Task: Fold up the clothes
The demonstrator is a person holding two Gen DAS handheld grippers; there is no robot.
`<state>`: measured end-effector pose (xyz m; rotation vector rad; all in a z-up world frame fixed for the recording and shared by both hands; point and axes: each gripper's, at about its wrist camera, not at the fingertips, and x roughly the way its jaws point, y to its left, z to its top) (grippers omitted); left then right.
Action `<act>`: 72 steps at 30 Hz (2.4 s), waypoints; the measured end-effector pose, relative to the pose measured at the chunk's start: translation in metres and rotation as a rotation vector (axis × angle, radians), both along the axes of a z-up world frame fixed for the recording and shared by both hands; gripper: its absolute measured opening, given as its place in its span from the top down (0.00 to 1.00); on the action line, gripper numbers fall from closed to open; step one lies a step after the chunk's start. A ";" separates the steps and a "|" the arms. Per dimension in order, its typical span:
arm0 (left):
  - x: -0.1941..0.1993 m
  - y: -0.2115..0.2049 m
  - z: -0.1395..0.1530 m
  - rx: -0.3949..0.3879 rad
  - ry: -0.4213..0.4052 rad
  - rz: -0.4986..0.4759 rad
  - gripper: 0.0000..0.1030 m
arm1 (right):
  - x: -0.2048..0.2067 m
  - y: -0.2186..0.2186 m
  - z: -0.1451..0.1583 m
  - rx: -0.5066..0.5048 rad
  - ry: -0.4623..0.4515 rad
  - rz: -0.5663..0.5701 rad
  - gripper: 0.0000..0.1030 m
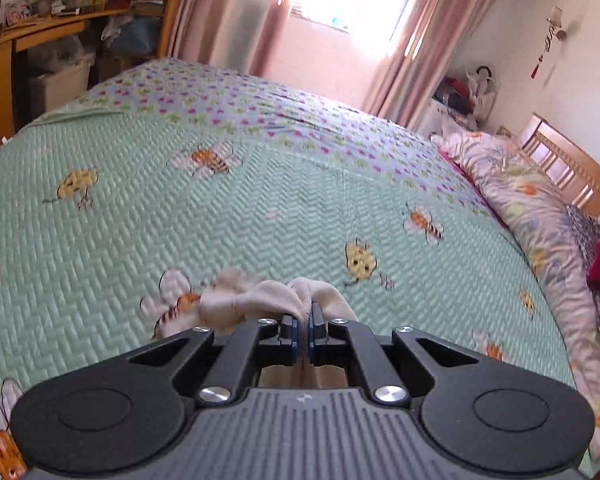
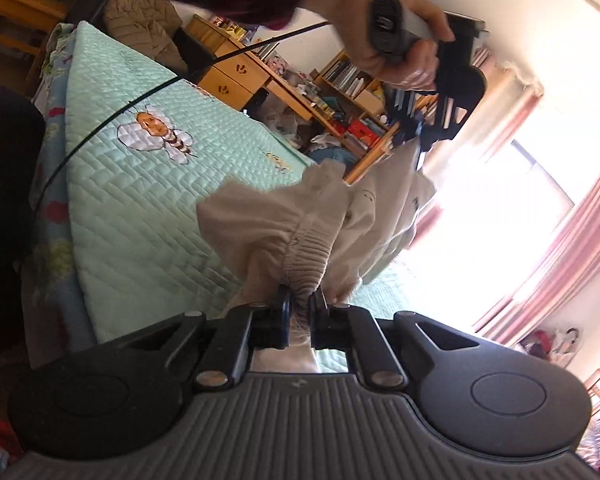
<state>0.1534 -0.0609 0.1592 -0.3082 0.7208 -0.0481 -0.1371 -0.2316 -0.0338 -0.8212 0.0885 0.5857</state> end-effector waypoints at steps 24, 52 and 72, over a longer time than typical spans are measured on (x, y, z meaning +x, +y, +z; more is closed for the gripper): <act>-0.084 0.098 -0.125 0.002 0.283 -0.159 0.79 | 0.018 -0.076 0.018 0.180 0.252 -0.297 0.87; -0.067 -0.049 -0.168 0.078 0.403 -0.178 0.25 | 0.047 -0.039 0.023 0.418 0.430 -0.227 0.96; -0.093 -0.042 -0.084 -0.124 0.031 -0.316 0.79 | 0.093 -0.066 0.011 0.545 0.461 -0.437 0.96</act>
